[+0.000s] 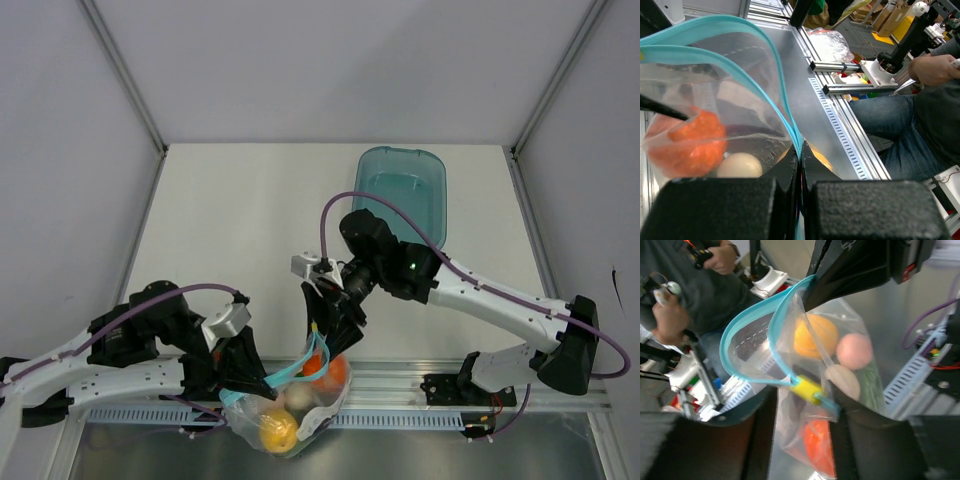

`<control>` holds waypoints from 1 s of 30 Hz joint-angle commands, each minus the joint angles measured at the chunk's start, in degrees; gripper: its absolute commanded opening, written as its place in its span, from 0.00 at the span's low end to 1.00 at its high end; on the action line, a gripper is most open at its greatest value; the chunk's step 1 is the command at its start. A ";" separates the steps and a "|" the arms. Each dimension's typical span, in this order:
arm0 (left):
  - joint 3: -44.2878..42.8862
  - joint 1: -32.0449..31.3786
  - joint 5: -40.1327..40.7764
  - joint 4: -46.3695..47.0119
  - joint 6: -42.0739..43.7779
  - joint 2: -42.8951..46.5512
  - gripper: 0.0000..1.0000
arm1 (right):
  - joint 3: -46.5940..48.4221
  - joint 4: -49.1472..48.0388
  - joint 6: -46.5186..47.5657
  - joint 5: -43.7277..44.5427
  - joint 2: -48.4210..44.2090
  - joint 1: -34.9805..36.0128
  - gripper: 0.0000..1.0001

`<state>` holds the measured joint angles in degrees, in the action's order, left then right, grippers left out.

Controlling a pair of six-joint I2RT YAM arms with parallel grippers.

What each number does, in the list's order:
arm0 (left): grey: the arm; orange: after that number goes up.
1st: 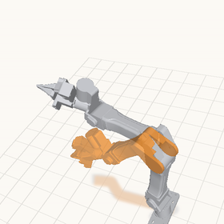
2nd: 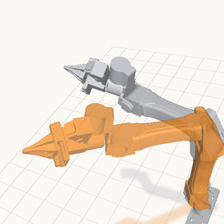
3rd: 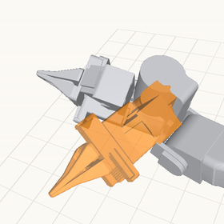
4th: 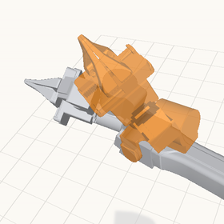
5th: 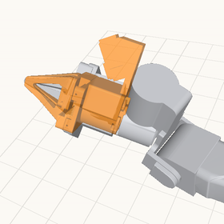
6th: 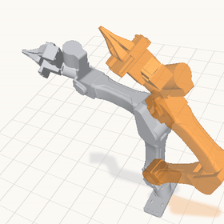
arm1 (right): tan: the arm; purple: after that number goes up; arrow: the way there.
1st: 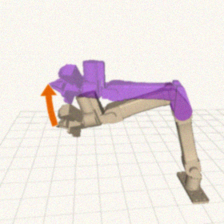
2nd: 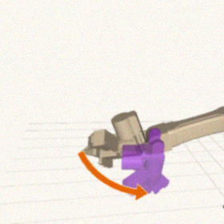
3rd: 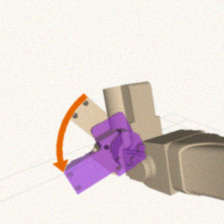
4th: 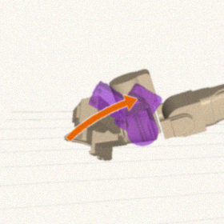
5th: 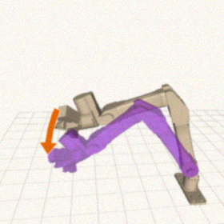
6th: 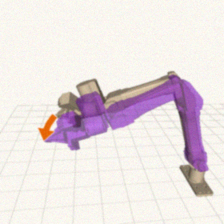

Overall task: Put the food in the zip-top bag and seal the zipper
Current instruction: Adjust the zipper food storage bag at the center of the board.

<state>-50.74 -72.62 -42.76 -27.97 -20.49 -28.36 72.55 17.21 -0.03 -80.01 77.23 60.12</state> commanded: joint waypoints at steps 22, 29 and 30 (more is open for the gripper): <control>4.86 0.02 42.40 -7.63 -4.38 -0.99 0.64 | -18.32 -20.99 -19.91 22.07 -7.97 -4.91 0.00; 6.36 0.02 57.08 -9.30 -5.70 -0.47 0.86 | -26.32 -21.26 -22.38 32.79 -12.45 -9.75 0.00; 5.75 0.02 58.22 -8.60 -5.53 -0.38 0.87 | -27.28 -20.12 -22.29 33.85 -12.89 -9.93 0.00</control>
<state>-44.31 -72.62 6.85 -37.60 -25.19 -29.41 46.81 -0.73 -20.71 -52.56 67.35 50.89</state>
